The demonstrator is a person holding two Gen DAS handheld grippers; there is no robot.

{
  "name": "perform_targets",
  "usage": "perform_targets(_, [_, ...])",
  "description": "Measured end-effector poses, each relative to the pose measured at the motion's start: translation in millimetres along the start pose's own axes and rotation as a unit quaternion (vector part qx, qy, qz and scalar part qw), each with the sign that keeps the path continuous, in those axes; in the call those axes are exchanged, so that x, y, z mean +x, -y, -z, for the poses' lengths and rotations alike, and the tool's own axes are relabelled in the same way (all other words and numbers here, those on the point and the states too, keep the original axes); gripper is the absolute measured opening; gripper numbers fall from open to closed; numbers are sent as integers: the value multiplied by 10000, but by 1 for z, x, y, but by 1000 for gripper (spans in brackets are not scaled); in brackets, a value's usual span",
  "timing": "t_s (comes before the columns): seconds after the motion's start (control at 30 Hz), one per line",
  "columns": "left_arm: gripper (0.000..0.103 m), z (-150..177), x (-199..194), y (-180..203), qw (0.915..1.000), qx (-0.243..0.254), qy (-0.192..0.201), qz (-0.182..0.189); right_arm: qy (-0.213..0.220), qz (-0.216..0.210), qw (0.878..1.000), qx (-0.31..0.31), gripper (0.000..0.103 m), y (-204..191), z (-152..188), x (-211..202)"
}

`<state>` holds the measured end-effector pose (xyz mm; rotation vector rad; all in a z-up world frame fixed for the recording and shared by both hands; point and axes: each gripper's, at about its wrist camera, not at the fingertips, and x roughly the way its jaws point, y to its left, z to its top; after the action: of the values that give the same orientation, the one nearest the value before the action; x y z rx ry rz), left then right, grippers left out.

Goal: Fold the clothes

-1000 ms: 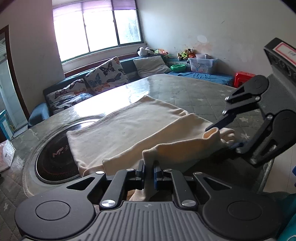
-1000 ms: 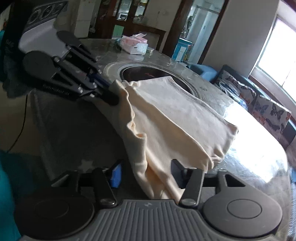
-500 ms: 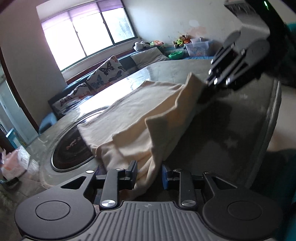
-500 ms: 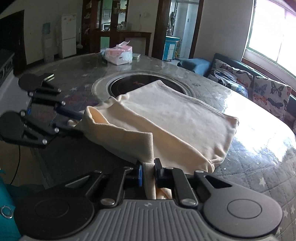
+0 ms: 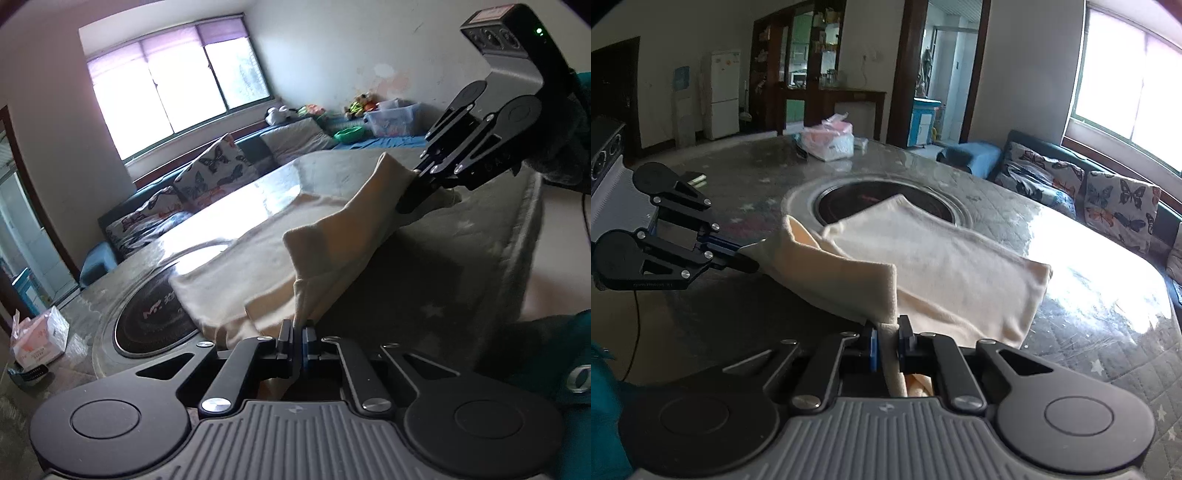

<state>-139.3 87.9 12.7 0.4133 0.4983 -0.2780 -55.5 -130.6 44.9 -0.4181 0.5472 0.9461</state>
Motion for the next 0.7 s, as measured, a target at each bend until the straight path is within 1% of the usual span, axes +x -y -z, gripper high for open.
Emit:
perform_targets(0.07, [5,-3,-17,2,9999,0,64,97,27,-43,10000,-54,9,-6,1,-17])
perform_targets(0.2, [5,-5,-50,8,9993,-190,205,243,52,-132,9998,-148,9,-20,4,-51])
perform_targets(0.3, [5,-5,-62,14,9988,-306,277,265,-26,-213,9996,-174,9,-32,7,-67])
perform_targets(0.37, [5,-6,-61,15,9987,-333,303,240,-60,-224,9995,-222,9,-37,9,-71])
perform_targets(0.47, [5,-11,-53,8,9986,-388,320,159,-51,-172,9997,-176,9,-34,5,-71])
perform_targets(0.57, [5,-20,-40,-2,9985,-382,387,64,-11,-130,9999,-80,9,-25,-1,-68])
perform_targets(0.7, [5,-33,-12,-21,9984,-423,364,-85,17,-63,10000,-66,9,-7,-14,-56])
